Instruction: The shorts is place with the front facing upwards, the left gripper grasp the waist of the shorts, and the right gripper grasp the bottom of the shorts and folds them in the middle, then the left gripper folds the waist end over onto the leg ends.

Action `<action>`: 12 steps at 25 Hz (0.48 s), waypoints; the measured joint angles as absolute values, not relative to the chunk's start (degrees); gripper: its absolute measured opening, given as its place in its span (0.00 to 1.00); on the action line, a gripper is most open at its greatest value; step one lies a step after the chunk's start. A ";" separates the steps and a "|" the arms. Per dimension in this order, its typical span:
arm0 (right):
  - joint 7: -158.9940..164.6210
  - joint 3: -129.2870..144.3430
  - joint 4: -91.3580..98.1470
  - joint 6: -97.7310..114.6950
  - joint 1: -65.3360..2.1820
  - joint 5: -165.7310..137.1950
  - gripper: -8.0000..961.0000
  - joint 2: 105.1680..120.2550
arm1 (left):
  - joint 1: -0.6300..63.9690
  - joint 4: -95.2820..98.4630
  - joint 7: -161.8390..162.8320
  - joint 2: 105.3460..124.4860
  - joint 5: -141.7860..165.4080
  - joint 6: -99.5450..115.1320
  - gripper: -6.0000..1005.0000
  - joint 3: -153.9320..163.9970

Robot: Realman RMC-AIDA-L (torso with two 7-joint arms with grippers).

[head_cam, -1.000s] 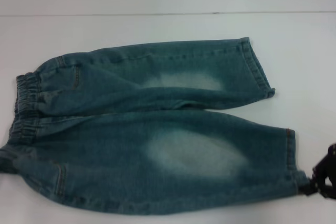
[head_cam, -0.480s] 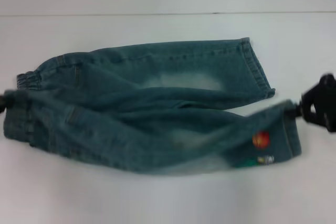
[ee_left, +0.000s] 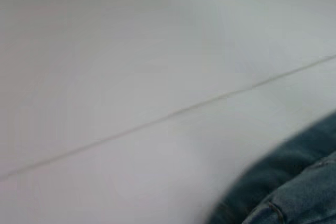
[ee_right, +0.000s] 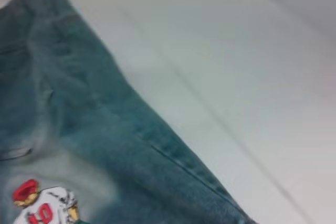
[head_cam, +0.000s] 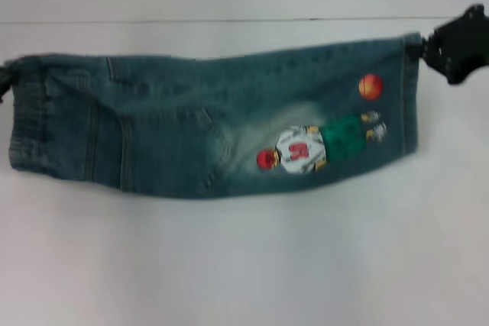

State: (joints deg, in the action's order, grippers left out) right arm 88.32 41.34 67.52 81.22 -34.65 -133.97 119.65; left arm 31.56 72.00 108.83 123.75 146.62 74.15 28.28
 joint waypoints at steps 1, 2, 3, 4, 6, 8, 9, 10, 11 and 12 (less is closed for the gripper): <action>88.55 41.92 66.63 78.96 -35.09 -133.72 0.02 119.64 | 31.59 71.82 109.03 123.80 146.51 72.88 0.08 28.75; 88.67 42.58 65.73 76.95 -35.56 -133.55 0.02 119.64 | 31.63 71.33 109.16 123.86 146.23 71.07 0.08 29.57; 88.71 43.28 64.73 75.29 -35.95 -133.53 0.02 119.66 | 31.66 70.73 109.20 123.91 146.02 69.95 0.08 30.31; 88.72 44.15 63.49 73.13 -36.34 -133.55 0.02 119.66 | 31.79 69.80 109.21 123.91 145.80 68.56 0.08 31.05; 88.76 46.28 60.74 68.39 -37.03 -133.71 0.02 119.68 | 32.10 68.07 109.22 123.90 145.64 65.63 0.08 32.36; 88.99 48.62 58.21 63.61 -37.51 -133.82 0.02 119.66 | 32.24 66.53 109.23 123.95 145.33 62.56 0.08 33.72; 89.11 49.55 57.20 61.75 -37.72 -133.83 0.02 119.66 | 32.31 65.85 109.25 123.94 145.19 61.52 0.08 34.47; 89.20 50.45 56.13 59.92 -37.94 -133.83 0.02 119.66 | 32.42 65.05 109.26 123.91 145.04 60.47 0.08 35.09; 89.25 51.05 55.12 58.27 -38.10 -133.84 0.02 119.66 | 32.54 64.29 109.27 123.89 144.95 59.60 0.08 35.68; 89.29 51.53 54.13 56.53 -38.27 -133.84 0.02 119.67 | 32.59 63.88 109.27 123.88 144.95 58.98 0.08 36.05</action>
